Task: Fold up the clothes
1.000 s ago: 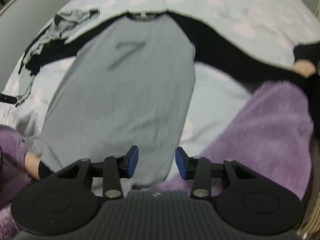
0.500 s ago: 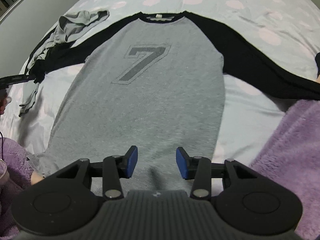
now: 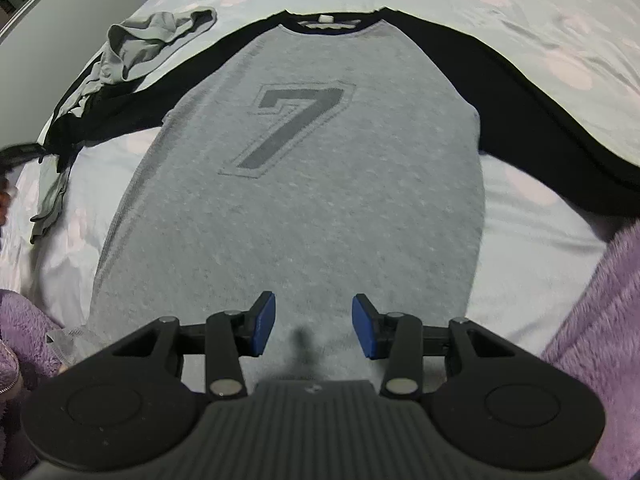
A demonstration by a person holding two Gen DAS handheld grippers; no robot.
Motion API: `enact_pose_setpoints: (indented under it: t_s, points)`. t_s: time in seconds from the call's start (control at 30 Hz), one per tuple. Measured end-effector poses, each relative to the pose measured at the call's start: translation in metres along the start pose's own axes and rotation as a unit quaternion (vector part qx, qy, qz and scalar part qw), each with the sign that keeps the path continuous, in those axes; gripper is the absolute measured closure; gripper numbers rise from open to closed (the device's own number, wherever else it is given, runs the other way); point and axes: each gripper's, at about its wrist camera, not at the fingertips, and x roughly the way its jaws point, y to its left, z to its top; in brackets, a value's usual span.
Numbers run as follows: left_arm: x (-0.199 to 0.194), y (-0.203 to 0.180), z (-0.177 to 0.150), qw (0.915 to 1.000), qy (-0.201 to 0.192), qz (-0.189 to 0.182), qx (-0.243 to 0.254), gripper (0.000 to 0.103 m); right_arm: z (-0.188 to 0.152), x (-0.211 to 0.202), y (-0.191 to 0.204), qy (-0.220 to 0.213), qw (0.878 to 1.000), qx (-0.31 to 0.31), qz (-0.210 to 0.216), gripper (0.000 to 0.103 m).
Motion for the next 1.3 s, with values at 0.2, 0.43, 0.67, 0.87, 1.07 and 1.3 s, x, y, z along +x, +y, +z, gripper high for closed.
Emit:
enact_pose_setpoints:
  t_s: [0.2,0.43,0.67,0.87,1.07,1.3]
  points:
    - [-0.067,0.026,0.052,0.9974,-0.063,-0.012,-0.032,0.100,0.006,0.000,-0.002,-0.022,1.000,0.001,0.011,0.057]
    - [-0.122,0.014,0.085,0.9924,-0.121,-0.016,-0.014,0.101,0.004,-0.011,-0.005,-0.053,0.998,0.010,0.032,0.057]
    - [-0.159,-0.036,0.106,0.9832,-0.147,-0.108,-0.010,0.101,0.012,-0.025,-0.016,-0.091,0.995,0.019,0.036,0.052]
    - [-0.179,-0.112,0.133,0.9622,-0.167,-0.215,0.002,0.101,0.029,-0.030,-0.018,-0.131,0.991,-0.008,0.005,0.051]
    - [-0.177,-0.197,0.147,0.9340,-0.155,-0.321,0.026,0.101,0.058,-0.031,-0.023,-0.179,0.983,-0.026,-0.026,0.050]
    - [-0.126,-0.291,0.127,0.9106,-0.085,-0.400,0.061,0.101,0.081,-0.013,-0.041,-0.218,0.974,-0.011,-0.058,0.050]
